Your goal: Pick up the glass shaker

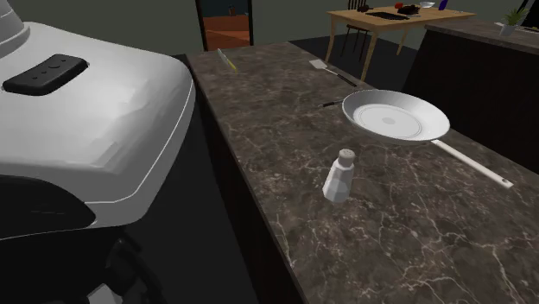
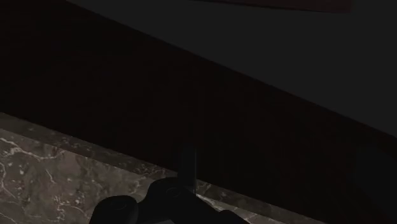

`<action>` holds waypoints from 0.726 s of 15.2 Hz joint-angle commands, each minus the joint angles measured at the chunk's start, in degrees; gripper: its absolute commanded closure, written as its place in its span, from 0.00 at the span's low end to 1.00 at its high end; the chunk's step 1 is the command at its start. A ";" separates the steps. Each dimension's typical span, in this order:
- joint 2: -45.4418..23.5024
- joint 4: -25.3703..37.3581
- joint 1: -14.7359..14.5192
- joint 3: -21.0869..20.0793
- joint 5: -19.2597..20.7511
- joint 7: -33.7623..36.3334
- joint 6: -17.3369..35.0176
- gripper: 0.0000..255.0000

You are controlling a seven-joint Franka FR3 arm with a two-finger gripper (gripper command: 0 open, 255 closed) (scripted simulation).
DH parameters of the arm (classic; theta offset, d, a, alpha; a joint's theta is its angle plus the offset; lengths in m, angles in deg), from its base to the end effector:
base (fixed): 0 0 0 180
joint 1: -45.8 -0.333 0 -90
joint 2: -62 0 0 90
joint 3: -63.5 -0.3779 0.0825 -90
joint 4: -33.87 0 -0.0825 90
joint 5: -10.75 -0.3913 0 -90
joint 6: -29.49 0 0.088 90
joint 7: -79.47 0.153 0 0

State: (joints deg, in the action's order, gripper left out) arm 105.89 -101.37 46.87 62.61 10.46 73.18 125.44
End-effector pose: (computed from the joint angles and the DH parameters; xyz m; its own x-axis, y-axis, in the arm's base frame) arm 0.2906 0.0013 0.5903 0.9916 0.1025 0.0790 0.1017 -0.9947 0.0145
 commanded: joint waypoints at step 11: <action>-24.08 18.11 -0.16 -0.97 1.93 -1.27 5.13 0.00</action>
State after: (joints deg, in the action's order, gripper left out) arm 84.80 -85.62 46.79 61.91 12.20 71.80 130.02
